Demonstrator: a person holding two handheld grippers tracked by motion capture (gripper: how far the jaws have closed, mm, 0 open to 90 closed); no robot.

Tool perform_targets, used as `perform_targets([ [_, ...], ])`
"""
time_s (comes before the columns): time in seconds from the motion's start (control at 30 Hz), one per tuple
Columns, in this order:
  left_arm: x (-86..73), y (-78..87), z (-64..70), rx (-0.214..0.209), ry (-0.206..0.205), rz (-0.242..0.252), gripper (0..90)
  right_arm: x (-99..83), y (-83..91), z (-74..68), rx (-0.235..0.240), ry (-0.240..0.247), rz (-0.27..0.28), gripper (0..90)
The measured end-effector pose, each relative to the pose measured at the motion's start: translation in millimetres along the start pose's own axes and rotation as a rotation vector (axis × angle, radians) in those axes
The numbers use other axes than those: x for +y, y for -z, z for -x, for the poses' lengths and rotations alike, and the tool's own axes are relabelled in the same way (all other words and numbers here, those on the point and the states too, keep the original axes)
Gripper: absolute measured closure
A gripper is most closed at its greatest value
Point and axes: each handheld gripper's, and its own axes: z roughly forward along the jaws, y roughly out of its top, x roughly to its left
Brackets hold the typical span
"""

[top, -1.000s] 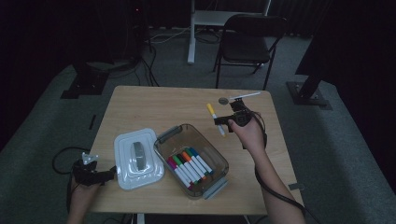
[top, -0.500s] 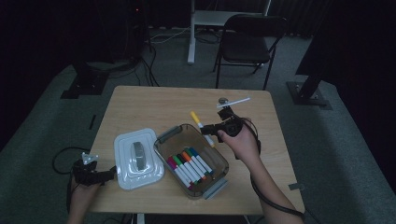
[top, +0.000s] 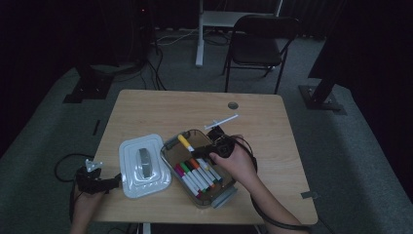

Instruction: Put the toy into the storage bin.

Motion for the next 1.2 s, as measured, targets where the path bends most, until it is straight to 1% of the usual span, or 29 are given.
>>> perform_targets([
  [0.13, 0.0, 0.0, 0.1, 0.0, 0.001, 0.0, 0.6, -4.2, -15.2, -4.4, 0.01, 0.008, -0.044, 76.5],
  [0.23, 0.1, 0.0, 0.1, 0.0, 0.002, 0.0, 0.6, -6.7, -26.1, -5.9, 0.008, 0.008, -0.078, 76.5],
  [0.27, 0.0, 0.0, 0.1, 0.0, 0.002, 0.001, 0.6, -7.5, -30.1, -6.5, 0.012, 0.009, -0.1, 76.5],
  [0.33, 0.0, 0.0, 0.1, 0.0, 0.002, 0.001, 0.5, -9.9, -38.8, -8.1, 0.003, 0.018, -0.125, 76.5],
  [0.37, 0.0, 0.0, 0.1, 0.0, 0.002, 0.0, 0.5, -11.0, -42.8, -9.0, 0.007, 0.018, -0.14, 76.5],
  [0.43, 0.0, -0.1, 0.1, 0.0, 0.002, 0.002, 0.5, -12.3, -49.3, -10.0, -0.003, 0.024, -0.147, 76.5],
  [0.5, 0.0, -0.1, 0.1, 0.0, 0.002, 0.002, 0.6, -12.6, -54.6, -9.0, -0.003, 0.019, -0.158, 76.5],
  [0.57, 0.0, -0.1, 0.1, 0.0, 0.002, 0.002, 0.5, -13.4, -59.4, -9.1, -0.008, 0.025, -0.184, 76.5],
  [0.7, 0.0, -0.1, 0.1, 0.0, 0.002, 0.002, 0.5, -14.4, -66.5, -10.5, 0.002, 0.022, -0.216, 76.5],
  [0.73, 0.0, -0.1, 0.1, 0.0, 0.002, 0.002, 0.5, -14.6, -68.5, -11.0, -0.005, 0.025, -0.229, 76.5],
  [0.77, 0.0, -0.1, 0.1, 0.0, 0.002, 0.002, 0.5, -15.1, -70.3, -11.1, -0.009, 0.026, -0.224, 76.5],
  [0.8, 0.0, -0.1, 0.1, 0.0, 0.002, 0.002, 0.5, -15.3, -72.4, -10.9, -0.015, 0.029, -0.24, 76.5],
  [0.83, 0.0, -0.1, 0.1, 0.0, 0.002, 0.002, 0.6, -15.8, -74.4, -10.4, -0.016, 0.026, -0.241, 76.5],
  [0.9, 0.0, -0.1, 0.1, 0.0, 0.002, 0.002, 0.5, -16.5, -78.1, -8.9, -0.014, 0.02, -0.262, 76.5],
  [0.93, 0.0, -0.1, 0.1, 0.0, 0.001, 0.002, 0.5, -16.7, -79.7, -7.5, -0.008, 0.011, -0.263, 76.5],
  [1.0, 0.0, -0.1, 0.1, 0.0, 0.002, 0.002, 0.5, -16.2, -83.2, -6.0, -0.012, 0.008, -0.279, 76.5],
  [1.1, 0.0, 0.0, 0.0, 0.0, 0.0, 0.0, 0.5, -15.4, -92.3, -3.6, -0.017, 0.01, -0.317, 76.5],
  [1.13, 0.0, 0.0, 0.0, 0.0, 0.001, 0.0, 0.6, -15.1, -95.5, -3.1, -0.022, 0.008, -0.343, 76.5],
  [1.2, 0.0, 0.0, 0.1, -0.001, 0.002, 0.0, 0.6, -15.4, -99.6, -1.8, -0.017, 0.002, -0.353, 76.4],
])
